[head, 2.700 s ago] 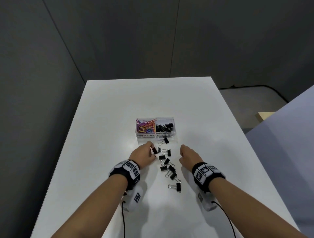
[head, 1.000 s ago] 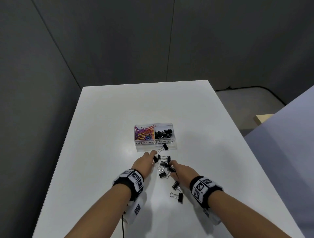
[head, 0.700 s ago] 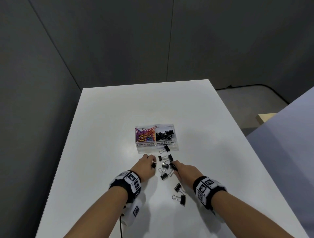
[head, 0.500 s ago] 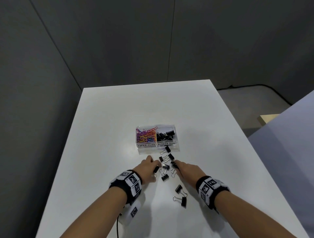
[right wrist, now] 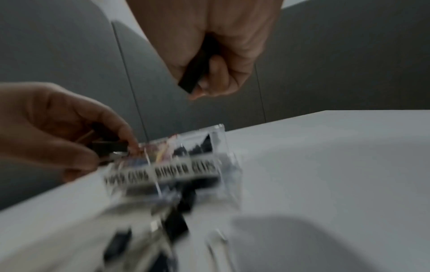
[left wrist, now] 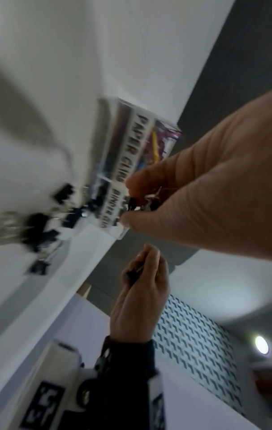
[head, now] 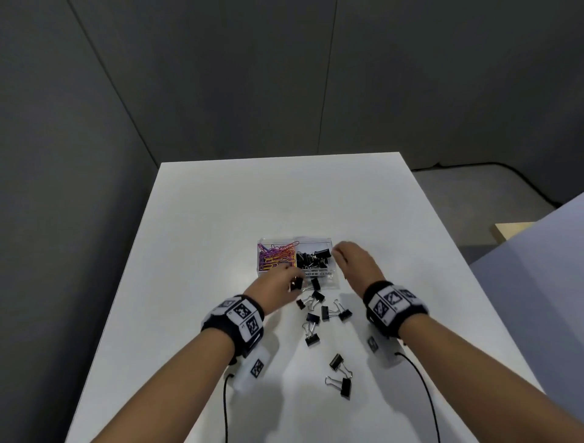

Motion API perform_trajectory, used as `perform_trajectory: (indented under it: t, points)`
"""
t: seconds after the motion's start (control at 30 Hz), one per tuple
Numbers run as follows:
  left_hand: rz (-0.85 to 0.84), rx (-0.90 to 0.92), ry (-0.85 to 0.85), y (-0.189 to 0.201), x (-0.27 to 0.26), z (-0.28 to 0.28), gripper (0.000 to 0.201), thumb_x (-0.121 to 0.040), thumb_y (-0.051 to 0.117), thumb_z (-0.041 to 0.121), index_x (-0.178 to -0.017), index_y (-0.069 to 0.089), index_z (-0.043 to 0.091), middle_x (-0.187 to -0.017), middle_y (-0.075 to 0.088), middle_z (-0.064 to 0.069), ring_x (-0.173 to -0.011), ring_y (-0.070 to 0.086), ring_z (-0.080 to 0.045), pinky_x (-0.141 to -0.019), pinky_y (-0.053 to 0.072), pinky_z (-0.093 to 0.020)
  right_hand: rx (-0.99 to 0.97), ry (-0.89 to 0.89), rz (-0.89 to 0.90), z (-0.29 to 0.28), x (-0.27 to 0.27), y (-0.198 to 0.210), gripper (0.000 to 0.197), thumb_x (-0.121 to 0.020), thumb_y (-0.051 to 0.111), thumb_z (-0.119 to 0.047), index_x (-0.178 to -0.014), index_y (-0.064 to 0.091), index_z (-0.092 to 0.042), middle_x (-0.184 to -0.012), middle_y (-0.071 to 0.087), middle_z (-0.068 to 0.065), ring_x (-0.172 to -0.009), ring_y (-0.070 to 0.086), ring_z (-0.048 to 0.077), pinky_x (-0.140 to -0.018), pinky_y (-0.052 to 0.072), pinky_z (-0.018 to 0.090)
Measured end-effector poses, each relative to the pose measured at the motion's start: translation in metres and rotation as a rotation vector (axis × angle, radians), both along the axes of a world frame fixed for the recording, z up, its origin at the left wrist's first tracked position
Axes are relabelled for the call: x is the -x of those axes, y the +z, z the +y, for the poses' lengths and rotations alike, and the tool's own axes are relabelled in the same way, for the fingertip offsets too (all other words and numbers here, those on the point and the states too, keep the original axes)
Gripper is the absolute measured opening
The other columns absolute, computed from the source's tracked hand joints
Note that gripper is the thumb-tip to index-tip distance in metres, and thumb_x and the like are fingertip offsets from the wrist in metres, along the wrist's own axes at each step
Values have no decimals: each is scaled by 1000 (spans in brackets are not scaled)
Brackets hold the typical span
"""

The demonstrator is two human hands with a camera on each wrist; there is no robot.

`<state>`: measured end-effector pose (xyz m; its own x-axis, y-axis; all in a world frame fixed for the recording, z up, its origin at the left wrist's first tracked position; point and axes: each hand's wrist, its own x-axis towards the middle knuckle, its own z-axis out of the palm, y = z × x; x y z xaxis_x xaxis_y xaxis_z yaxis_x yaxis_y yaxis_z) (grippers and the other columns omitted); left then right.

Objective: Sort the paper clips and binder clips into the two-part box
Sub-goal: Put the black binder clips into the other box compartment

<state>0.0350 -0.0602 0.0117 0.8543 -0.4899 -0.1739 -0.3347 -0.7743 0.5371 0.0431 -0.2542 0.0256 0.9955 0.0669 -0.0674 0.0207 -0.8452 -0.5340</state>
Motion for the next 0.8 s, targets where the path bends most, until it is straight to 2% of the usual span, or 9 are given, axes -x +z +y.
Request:
perform_trajectory:
  t: [0.07,0.13,0.2,0.27,0.37,0.5,0.67,0.73,0.8]
  points:
    - [-32,11,52,11,-14,-3,37,-90,59,25,-126,54,17,-124,54,-4,-110,57,-21,-93,44,-27,-51,-47,14,10,-22,9,24,-97,42,-20,-100,58,-3,-97,54,10,-89,54,25,-83,44,34]
    - [-57,1,76,17,-27,-6,36,-90,58,19,-125,53,17,-123,53,-5,-109,57,-24,-91,44,-29,-83,-75,82,19,-37,9,20,-95,44,-15,-99,59,-2,-100,53,12,-89,56,27,-81,46,33]
    - [-70,-22,78,21,-37,-10,36,-91,56,15,-126,52,16,-122,53,-7,-107,57,-26,-89,45,-30,-112,-70,152,24,-45,6,21,-91,48,-11,-107,60,-2,-111,55,16,-100,57,30,-83,44,30]
    - [-72,-51,67,22,-44,-15,37,-91,55,14,-127,50,16,-122,52,-9,-107,57,-27,-89,45,-32,-147,-41,196,26,-47,5,30,-89,51,-10,-118,56,-5,-121,54,15,-107,55,28,-89,43,30]
    - [-70,-87,17,19,-51,-23,41,-91,55,12,-131,46,16,-125,52,-10,-113,54,-27,-93,45,-35,-203,-66,142,19,-42,6,35,-90,46,-7,-124,52,-8,-127,52,10,-100,55,20,-95,45,33]
    - [-71,-151,-53,11,-59,-34,42,-91,55,14,-131,44,15,-125,52,-10,-116,51,-27,-94,45,-38,-74,-95,53,-4,-29,2,26,-92,41,-7,-111,59,-9,-116,59,9,-99,57,24,-88,44,33]
    - [-181,-267,-171,7,-67,-40,39,-92,56,23,-130,49,18,-132,48,-4,-116,51,-25,-89,46,-36,84,-20,154,-28,4,-16,22,-92,44,-15,-104,62,-14,-109,64,3,-93,59,21,-82,45,30]
    - [-230,-298,-207,6,-69,-40,38,-92,55,27,-130,51,20,-138,44,-1,-119,48,-24,-92,43,-34,126,20,197,-33,16,-25,20,-92,46,-18,-104,62,-14,-107,64,2,-85,55,17,-80,45,30]
    - [-295,-301,-248,8,-67,-41,37,-93,53,28,-129,54,19,-139,45,-2,-121,47,-25,-94,40,-35,144,57,241,-37,26,-33,19,-92,49,-21,-105,62,-15,-107,64,2,-81,51,13,-75,42,24]
